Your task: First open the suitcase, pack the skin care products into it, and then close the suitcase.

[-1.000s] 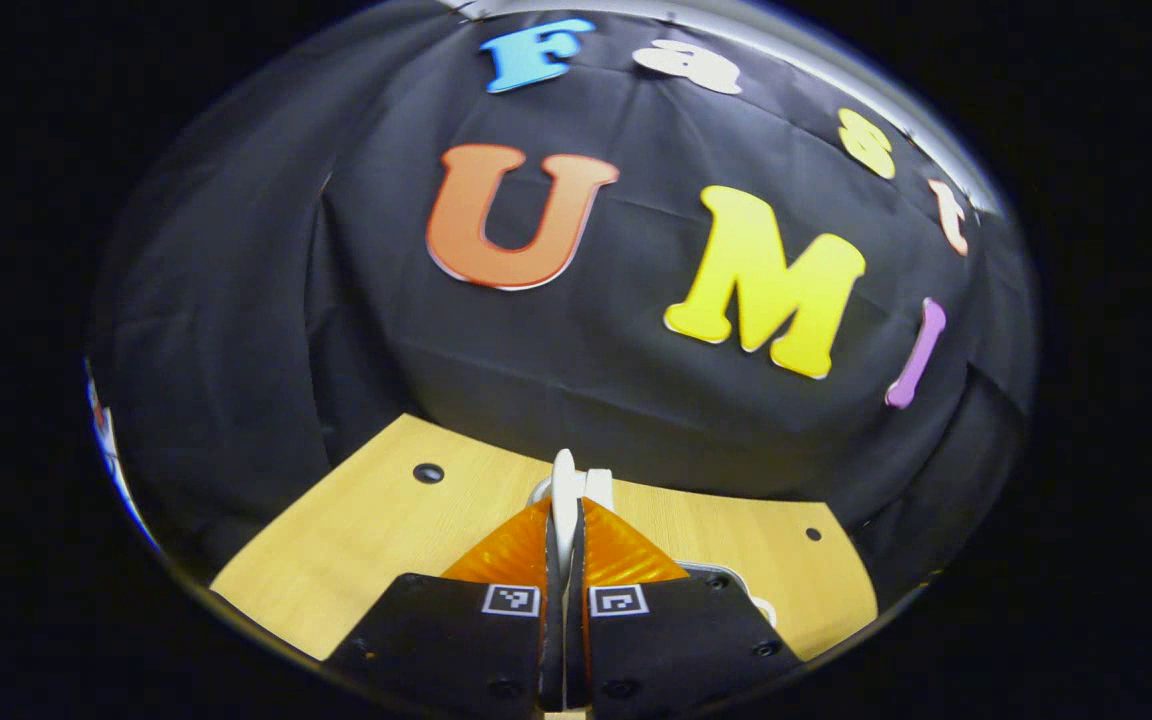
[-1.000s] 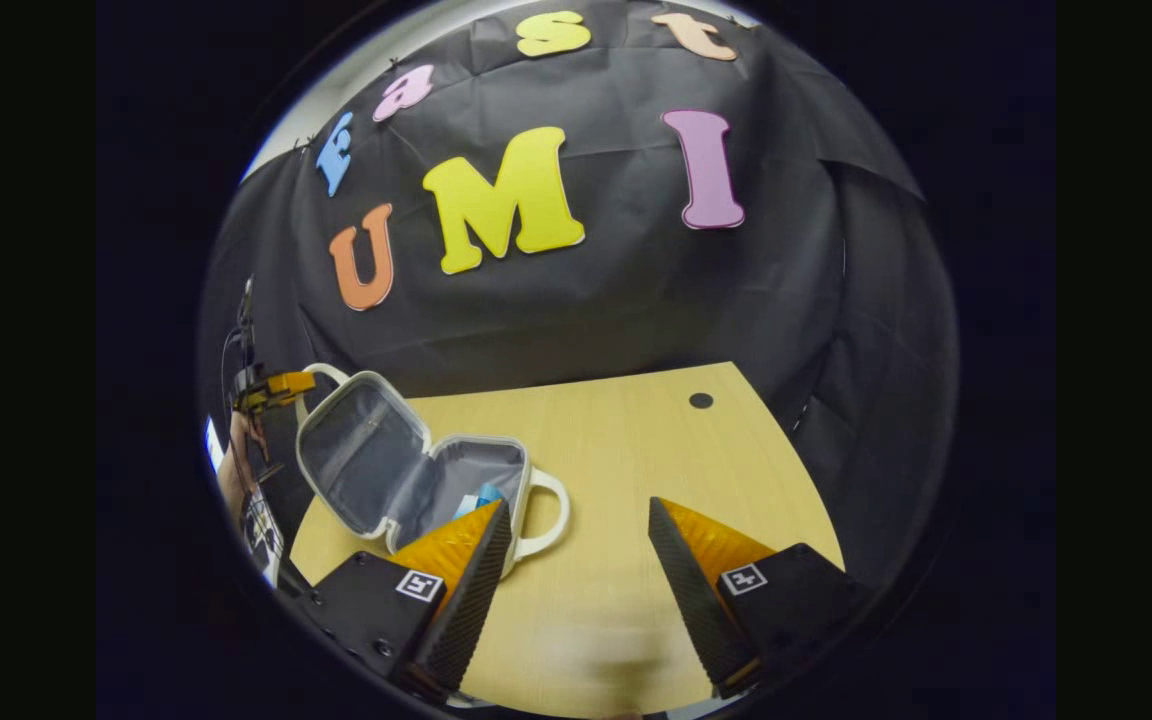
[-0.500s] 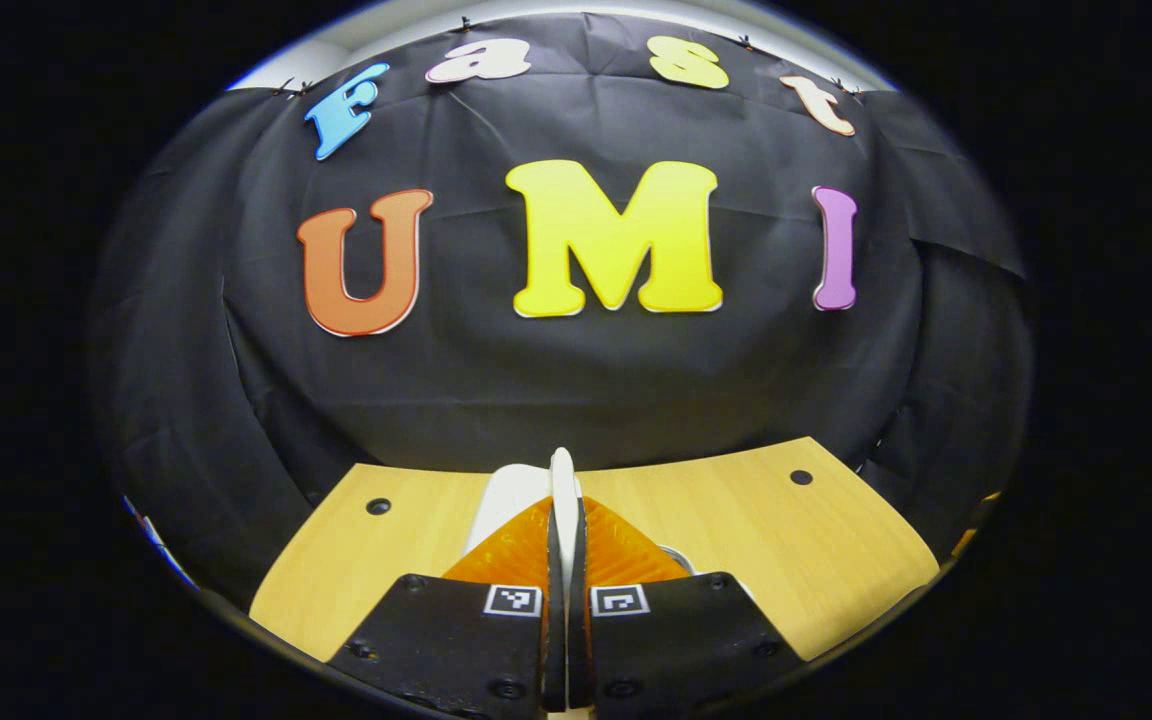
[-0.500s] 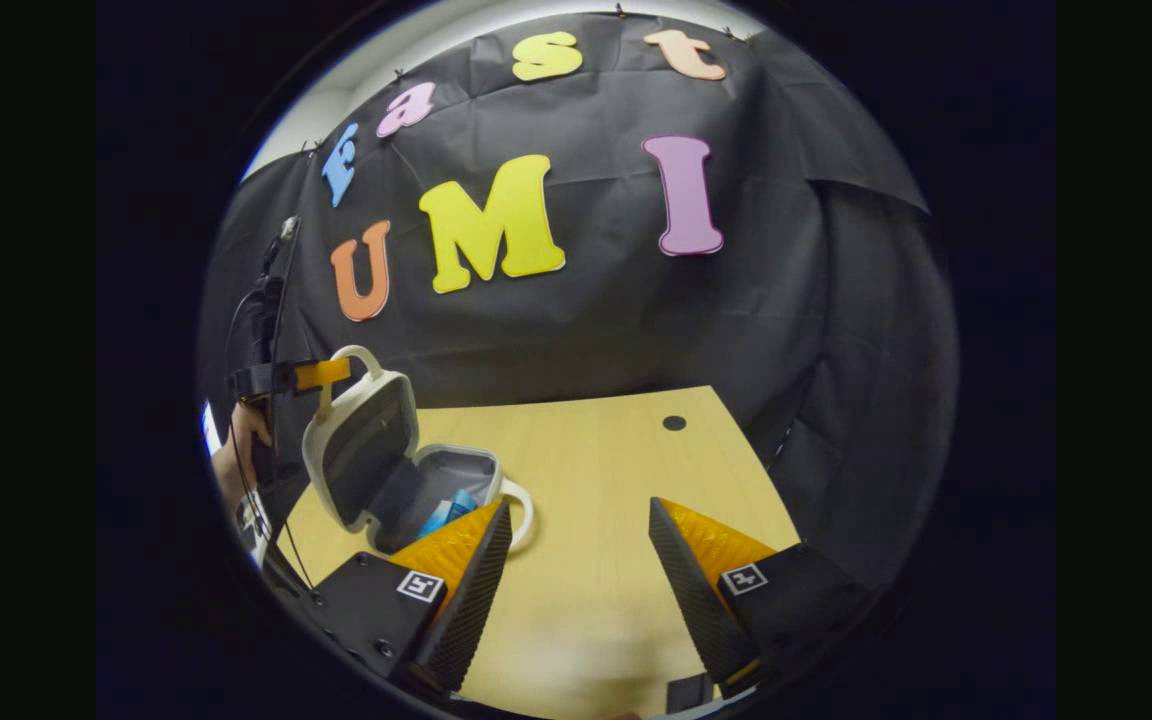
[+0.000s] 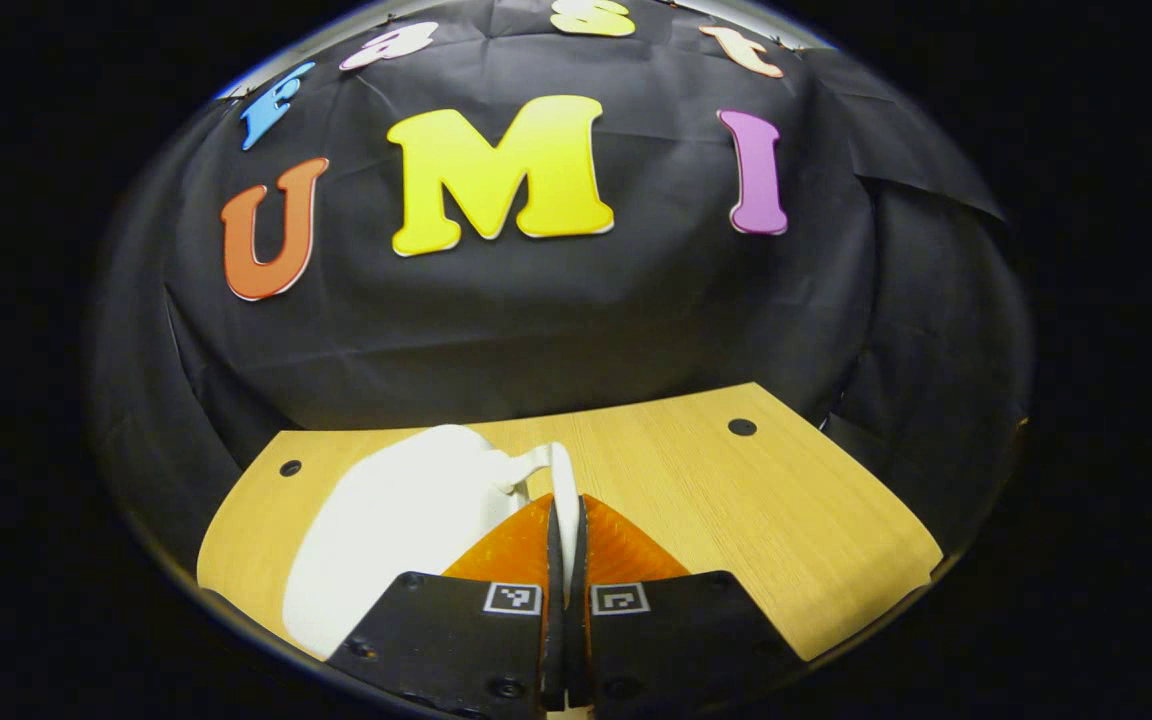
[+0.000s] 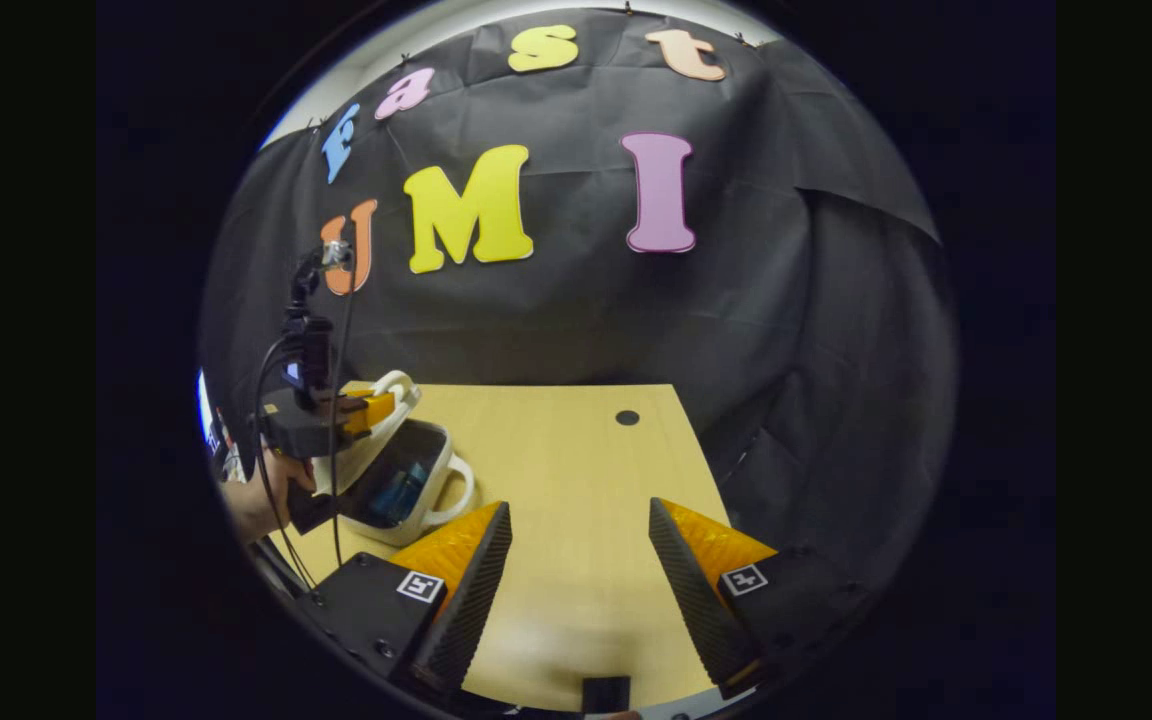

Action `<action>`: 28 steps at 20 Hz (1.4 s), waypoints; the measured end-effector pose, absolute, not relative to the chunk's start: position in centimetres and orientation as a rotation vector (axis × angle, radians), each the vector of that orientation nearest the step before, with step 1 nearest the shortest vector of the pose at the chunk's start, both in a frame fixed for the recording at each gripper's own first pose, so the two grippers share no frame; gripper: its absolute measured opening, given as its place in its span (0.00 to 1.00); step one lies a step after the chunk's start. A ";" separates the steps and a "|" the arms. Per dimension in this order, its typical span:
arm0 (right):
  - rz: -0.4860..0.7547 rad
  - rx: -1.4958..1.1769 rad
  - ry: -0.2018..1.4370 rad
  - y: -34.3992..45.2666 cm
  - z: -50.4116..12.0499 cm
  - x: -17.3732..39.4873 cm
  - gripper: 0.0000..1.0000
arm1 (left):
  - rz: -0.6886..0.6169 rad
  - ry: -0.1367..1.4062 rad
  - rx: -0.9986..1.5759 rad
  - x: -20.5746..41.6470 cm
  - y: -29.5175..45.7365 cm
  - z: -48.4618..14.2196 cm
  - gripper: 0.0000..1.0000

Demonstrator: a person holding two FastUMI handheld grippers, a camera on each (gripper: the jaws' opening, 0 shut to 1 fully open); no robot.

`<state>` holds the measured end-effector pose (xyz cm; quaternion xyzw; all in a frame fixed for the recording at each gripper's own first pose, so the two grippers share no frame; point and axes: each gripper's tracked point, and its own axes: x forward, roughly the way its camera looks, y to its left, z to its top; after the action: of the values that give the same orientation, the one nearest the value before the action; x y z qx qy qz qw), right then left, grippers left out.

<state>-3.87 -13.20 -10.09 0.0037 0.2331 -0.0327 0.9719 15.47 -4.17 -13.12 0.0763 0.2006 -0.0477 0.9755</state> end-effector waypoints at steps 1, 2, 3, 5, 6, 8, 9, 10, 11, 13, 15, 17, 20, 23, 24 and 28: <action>-0.071 0.000 0.482 -13.8 -10.5 -4.0 0.82 | -0.099 0.426 0.168 15.6 -4.8 -14.4 0.04; -0.077 -0.002 0.495 -14.2 -10.8 -4.1 0.77 | -0.103 0.445 0.182 15.7 -5.5 -15.5 0.04; -0.079 -0.001 0.508 -14.6 -11.2 -4.2 0.82 | -0.106 0.462 0.195 15.8 -6.1 -16.5 0.04; -0.079 -0.006 0.527 -15.2 -11.6 -4.3 0.82 | -0.106 0.489 0.217 16.2 -6.8 -18.4 0.04; -0.078 -0.007 0.529 -15.3 -11.5 -4.2 0.77 | -0.104 0.503 0.227 16.4 -7.0 -19.3 0.04; -0.078 -0.003 0.528 -15.6 -11.7 -4.0 0.82 | -0.107 0.530 0.242 16.5 -7.1 -20.5 0.04; -0.076 -0.002 0.538 -15.6 -12.0 -4.1 0.82 | -0.102 0.549 0.244 16.7 -7.0 -21.2 0.04; -0.072 0.001 0.550 -15.5 -12.4 -4.1 0.82 | -0.094 0.557 0.245 16.7 -7.1 -21.5 0.04; -0.073 0.003 0.558 -15.6 -12.6 -4.1 0.82 | -0.092 0.558 0.254 16.9 -7.2 -21.8 0.04; -0.078 0.007 0.568 -15.8 -12.9 -4.4 0.82 | -0.081 0.559 0.297 16.7 -7.6 -22.2 0.04; -0.087 0.017 0.571 -16.0 -13.1 -4.5 0.82 | -0.061 0.562 0.322 16.4 -8.0 -22.9 0.04; -0.098 0.030 0.575 -16.1 -13.2 -4.5 0.82 | -0.050 0.589 0.326 16.4 -8.1 -23.7 0.06; -0.115 0.048 0.562 -16.3 -12.9 -4.4 0.82 | -0.091 0.666 0.254 15.9 -9.0 -25.1 0.26; -0.109 0.060 0.555 -15.7 -12.9 -4.2 0.82 | -0.138 0.725 0.183 14.6 -9.8 -24.8 0.43; -0.105 0.066 0.552 -15.4 -12.9 -4.1 0.82 | -0.158 0.726 0.170 14.2 -10.2 -24.3 0.55; -0.066 0.071 0.523 -13.4 -12.1 -2.9 0.82 | -0.227 0.727 0.116 11.0 -11.7 -21.7 0.88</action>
<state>-2.93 -13.42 -12.12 0.0350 0.2584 -0.0324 0.9648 11.02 -11.75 -21.65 0.0566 0.3544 -0.1109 0.9268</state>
